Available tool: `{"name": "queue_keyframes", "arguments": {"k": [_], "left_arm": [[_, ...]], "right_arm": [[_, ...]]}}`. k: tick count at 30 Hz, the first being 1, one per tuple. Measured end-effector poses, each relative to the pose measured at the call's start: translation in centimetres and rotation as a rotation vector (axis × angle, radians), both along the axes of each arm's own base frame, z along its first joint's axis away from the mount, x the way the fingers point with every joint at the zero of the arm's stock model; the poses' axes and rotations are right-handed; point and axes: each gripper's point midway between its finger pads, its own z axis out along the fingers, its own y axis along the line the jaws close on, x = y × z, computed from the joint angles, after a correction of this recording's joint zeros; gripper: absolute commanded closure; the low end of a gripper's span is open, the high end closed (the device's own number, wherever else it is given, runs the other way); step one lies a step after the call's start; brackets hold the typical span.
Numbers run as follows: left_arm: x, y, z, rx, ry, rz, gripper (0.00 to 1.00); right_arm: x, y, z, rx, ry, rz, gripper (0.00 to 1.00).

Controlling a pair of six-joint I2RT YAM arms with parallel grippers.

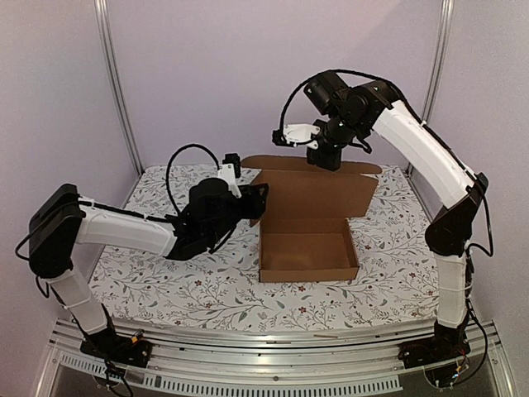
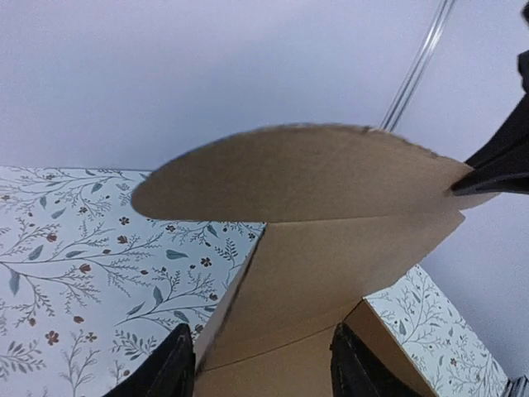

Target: Fold the paper box

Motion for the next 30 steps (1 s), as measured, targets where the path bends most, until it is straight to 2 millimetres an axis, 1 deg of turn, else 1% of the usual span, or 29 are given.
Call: {"name": "queue_keyframes", "arguments": {"k": [1,2,3,4,7,8,9,11,12,13,14,15,16,17,18,19,20,22,23,24,26,28,30], "left_arm": [[-1.1,0.6,0.2,0.026,-0.003,-0.027,0.37],[-2.9,1.9,0.6,0.047,-0.005,-0.065,0.36],[-4.5,3.2,1.6,0.058,-0.015,-0.092,0.36],[-6.1,4.4,2.9,0.055,-0.037,-0.126,0.35],[-10.9,8.2,7.9,0.021,-0.137,-0.215,0.29],[-12.3,9.6,9.5,0.01,-0.175,-0.232,0.28],[-13.4,10.9,10.6,0.01,-0.207,-0.233,0.27],[-14.7,13.7,12.1,0.022,-0.266,-0.197,0.27],[-14.7,14.8,12.4,0.044,-0.285,-0.166,0.27],[-14.5,15.4,12.2,0.071,-0.291,-0.142,0.28],[-14.0,15.9,11.5,0.117,-0.289,-0.119,0.29],[-13.1,16.2,10.4,0.173,-0.273,-0.096,0.31],[-12.1,16.2,9.3,0.22,-0.252,-0.081,0.32],[-10.7,16.1,7.6,0.292,-0.216,-0.074,0.33],[-9.6,15.4,5.8,0.358,-0.178,-0.091,0.34],[-8.9,14.9,4.5,0.406,-0.15,-0.111,0.34],[-8.1,13.8,2.7,0.464,-0.115,-0.153,0.34],[-7.8,11.8,-0.3,0.54,-0.075,-0.255,0.34],[-8.0,11.0,-1.3,0.558,-0.068,-0.306,0.34],[-8.2,10.3,-1.9,0.565,-0.07,-0.351,0.35],[-8.7,9.1,-1.7,0.554,-0.099,-0.417,0.37],[-9.0,7.9,-0.7,0.535,-0.142,-0.479,0.38],[-9.3,7.1,0.6,0.531,-0.18,-0.522,0.38]], "right_arm": [[-0.1,0.0,-0.3,-0.012,0.002,0.017,1.0],[-0.3,-0.2,-0.7,-0.025,0.008,0.037,1.0],[-0.7,-0.3,-0.8,-0.036,0.007,0.061,1.0],[-1.5,-0.8,-1.0,-0.056,0.017,0.094,1.0],[-2.9,-2.1,-1.2,-0.093,0.035,0.153,1.0],[-3.4,-2.5,-1.1,-0.1,0.037,0.179,1.0],[-3.9,-2.8,-0.9,-0.103,0.037,0.206,1.0],[-4.5,-2.9,0.0,-0.09,0.028,0.243,1.0],[-4.9,-2.7,0.5,-0.076,0.023,0.272,1.0],[-5.2,-2.6,0.8,-0.067,0.019,0.291,1.0],[-5.5,-2.5,1.1,-0.055,0.018,0.313,1.0],[-5.8,-2.2,1.6,-0.041,0.013,0.333,1.0],[-6.0,-1.9,2.0,-0.024,0.009,0.352,1.0],[-6.1,-1.7,2.4,-0.012,0.004,0.366,1.0],[-6.4,-1.4,2.8,0.004,-0.002,0.384,1.0],[-6.6,-1.2,3.2,0.016,-0.007,0.397,1.0],[-7.0,-1.0,3.7,0.032,-0.013,0.414,1.0],[-7.6,-0.9,4.4,0.054,-0.02,0.434,1.0],[-7.9,-0.9,4.7,0.064,-0.025,0.444,1.0],[-8.2,-0.9,5.2,0.077,-0.03,0.456,1.0],[-8.8,-0.9,5.9,0.094,-0.04,0.471,1.0],[-9.3,-0.8,6.6,0.111,-0.049,0.485,1.0],[-9.5,-0.7,6.9,0.119,-0.053,0.492,1.0]]}}
